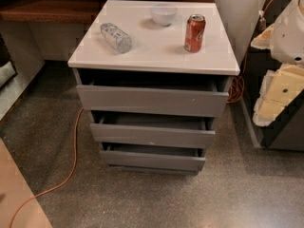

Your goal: Open top drawer

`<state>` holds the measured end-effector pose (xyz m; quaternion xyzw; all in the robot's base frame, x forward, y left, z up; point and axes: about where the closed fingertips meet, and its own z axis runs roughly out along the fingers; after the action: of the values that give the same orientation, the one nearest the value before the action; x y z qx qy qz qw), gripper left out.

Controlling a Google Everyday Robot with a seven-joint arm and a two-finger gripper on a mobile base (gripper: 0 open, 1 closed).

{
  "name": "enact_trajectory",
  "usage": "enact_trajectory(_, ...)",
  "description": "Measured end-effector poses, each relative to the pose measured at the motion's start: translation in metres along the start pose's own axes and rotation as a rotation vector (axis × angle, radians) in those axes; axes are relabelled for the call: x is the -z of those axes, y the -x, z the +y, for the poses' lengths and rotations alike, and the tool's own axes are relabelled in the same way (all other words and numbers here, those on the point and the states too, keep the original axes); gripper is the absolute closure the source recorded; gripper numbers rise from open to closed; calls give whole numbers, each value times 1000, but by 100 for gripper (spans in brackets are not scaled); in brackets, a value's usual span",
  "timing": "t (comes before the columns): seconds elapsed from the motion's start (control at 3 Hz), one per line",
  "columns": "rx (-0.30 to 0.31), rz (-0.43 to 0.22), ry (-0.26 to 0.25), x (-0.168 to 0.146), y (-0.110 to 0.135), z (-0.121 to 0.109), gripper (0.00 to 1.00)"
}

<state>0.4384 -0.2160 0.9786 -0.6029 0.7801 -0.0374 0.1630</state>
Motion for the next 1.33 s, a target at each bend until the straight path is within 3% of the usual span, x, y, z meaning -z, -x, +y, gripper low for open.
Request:
enact_trajectory(0.67, 29, -4, -20, -14, 0, 0, 0)
enact_trajectory(1.33, 94, -73, -53, -55, 10, -4, 0)
